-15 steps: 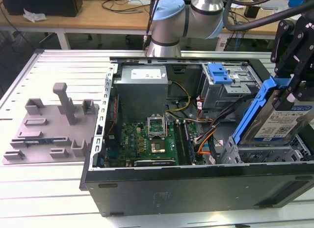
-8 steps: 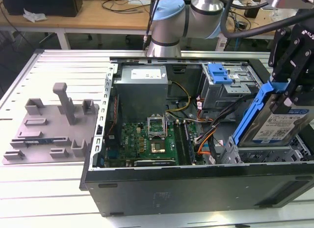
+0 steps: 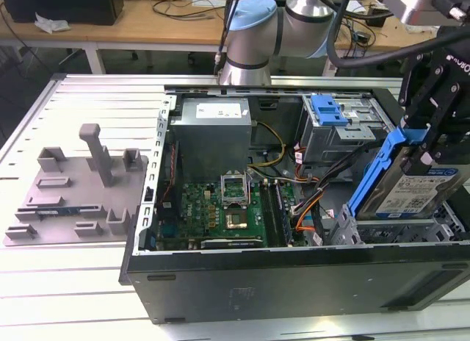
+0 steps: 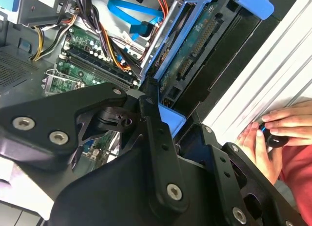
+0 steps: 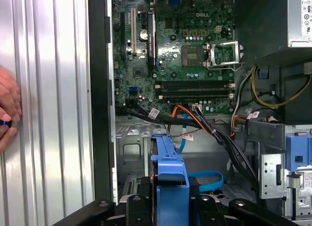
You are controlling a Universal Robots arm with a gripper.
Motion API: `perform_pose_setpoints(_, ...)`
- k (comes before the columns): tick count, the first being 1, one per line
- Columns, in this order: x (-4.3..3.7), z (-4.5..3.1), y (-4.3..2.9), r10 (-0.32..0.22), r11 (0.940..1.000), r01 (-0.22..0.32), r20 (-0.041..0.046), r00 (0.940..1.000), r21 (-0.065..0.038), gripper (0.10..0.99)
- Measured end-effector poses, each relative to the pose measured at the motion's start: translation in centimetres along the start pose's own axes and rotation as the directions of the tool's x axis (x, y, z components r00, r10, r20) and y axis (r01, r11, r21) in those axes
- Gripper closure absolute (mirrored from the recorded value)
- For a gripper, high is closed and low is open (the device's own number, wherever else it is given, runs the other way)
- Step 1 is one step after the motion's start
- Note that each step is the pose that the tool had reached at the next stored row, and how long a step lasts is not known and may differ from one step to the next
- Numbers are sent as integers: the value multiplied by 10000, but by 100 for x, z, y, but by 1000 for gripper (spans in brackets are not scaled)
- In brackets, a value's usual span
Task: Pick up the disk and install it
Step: 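Insert the disk into the insertion slot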
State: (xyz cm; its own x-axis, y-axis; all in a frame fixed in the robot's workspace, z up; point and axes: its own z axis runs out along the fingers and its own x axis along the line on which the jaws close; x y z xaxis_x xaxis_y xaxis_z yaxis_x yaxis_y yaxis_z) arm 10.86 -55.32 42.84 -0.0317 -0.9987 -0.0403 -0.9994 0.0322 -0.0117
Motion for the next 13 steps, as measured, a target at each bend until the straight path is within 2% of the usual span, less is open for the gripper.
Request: perform_pose_setpoints(13, 6, 142, 2, 9, 10000, -9, -1, 10000, 0, 718)
